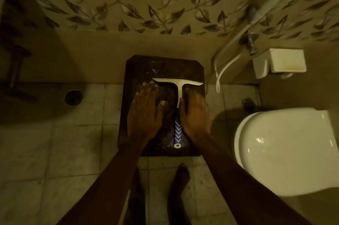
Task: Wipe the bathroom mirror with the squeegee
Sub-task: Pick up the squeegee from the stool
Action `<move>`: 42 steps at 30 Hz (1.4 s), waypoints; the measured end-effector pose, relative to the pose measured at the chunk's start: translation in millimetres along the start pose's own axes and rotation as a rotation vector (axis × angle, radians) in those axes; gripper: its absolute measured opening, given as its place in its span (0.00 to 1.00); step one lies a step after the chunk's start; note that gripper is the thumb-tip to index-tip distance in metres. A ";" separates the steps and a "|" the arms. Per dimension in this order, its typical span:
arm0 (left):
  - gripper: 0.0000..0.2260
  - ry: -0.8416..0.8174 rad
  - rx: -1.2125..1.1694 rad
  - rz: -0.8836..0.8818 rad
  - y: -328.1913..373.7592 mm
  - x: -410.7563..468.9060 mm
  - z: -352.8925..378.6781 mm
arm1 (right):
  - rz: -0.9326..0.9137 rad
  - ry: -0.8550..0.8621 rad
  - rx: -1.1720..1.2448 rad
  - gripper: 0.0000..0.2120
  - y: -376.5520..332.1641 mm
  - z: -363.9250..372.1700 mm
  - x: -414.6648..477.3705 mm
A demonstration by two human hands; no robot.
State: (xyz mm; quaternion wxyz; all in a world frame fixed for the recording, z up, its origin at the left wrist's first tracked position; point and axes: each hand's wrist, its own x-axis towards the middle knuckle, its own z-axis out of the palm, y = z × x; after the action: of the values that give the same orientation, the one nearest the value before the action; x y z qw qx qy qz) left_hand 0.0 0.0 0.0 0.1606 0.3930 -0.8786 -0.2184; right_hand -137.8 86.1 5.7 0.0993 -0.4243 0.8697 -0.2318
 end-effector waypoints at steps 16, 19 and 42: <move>0.20 0.041 0.024 -0.082 -15.5 5.9 -43.3 | 0.366 0.068 0.446 0.08 -37.4 -12.0 18.0; 0.21 0.074 -0.014 -0.042 0.9 -1.9 -86.7 | 0.367 0.200 0.523 0.10 -67.7 -47.2 14.0; 0.21 0.433 0.106 0.170 1.0 -81.3 -409.0 | 0.222 0.226 0.959 0.12 -353.5 -212.0 -87.8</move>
State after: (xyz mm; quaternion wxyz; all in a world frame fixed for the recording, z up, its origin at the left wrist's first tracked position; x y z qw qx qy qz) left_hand 237.0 -42.9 340.4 0.3421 0.3633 -0.8639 -0.0683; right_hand 82.9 34.3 360.9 0.2126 -0.2081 0.7104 -0.6378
